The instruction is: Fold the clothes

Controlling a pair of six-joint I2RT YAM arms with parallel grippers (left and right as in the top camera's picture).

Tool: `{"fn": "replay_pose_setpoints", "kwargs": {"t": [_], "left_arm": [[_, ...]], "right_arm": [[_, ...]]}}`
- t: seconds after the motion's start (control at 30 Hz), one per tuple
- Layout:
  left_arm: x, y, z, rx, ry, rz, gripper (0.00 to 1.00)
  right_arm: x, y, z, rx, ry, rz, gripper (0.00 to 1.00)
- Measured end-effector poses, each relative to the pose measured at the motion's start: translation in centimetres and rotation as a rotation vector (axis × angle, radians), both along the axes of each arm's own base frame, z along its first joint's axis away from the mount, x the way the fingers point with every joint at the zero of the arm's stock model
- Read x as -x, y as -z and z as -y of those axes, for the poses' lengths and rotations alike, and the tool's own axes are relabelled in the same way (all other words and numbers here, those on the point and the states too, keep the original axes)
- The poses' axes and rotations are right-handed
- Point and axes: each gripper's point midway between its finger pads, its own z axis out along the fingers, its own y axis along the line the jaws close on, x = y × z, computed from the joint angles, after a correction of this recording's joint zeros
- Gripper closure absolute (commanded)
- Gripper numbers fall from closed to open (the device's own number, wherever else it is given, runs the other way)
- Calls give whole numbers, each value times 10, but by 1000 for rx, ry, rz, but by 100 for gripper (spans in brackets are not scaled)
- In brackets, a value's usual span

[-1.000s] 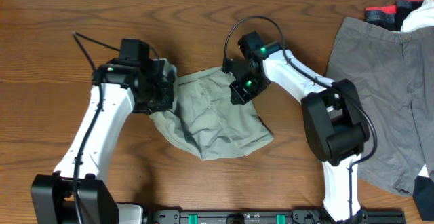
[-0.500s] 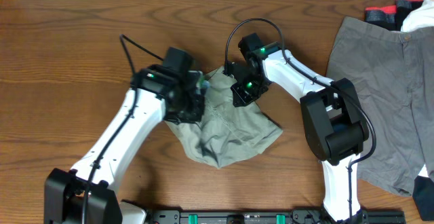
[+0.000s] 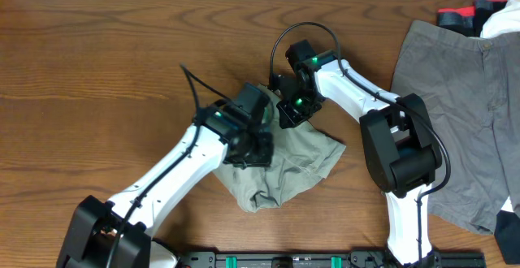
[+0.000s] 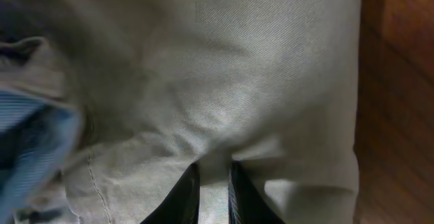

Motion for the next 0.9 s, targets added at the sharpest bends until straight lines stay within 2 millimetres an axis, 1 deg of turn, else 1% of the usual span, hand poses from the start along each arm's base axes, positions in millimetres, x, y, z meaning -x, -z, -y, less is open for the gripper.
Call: {"fn": "replay_pose_setpoints", "kwargs": {"t": [0.07,0.17,0.3,0.47,0.53,0.63,0.73,0.8,0.83,0.9], "left_arm": [[0,-4,14,37,16,22,51],[7,-7,31,67,51,35,51],[16,-8,39,79,76,23,51],[17,-8,40,83,78,18,51],[19,-9,42,92,81,8,56],[24,-9,42,99,95,-12,58],[32,-7,35,77,96,-53,61],[30,-11,29,68,82,-72,67],[27,-15,26,67,72,-73,69],[19,-25,20,67,47,-60,76]], "right_arm": [[0,0,0,1,0,-1,85],[0,0,0,2,0,-1,86],[0,0,0,2,0,-1,86],[0,0,0,2,0,-1,86],[1,0,1,4,0,-4,86],[3,0,2,10,0,-14,86],[4,0,3,13,0,-15,86],[4,0,3,13,0,-15,86],[4,0,3,14,0,-15,86],[4,0,3,14,0,-15,86]]}}
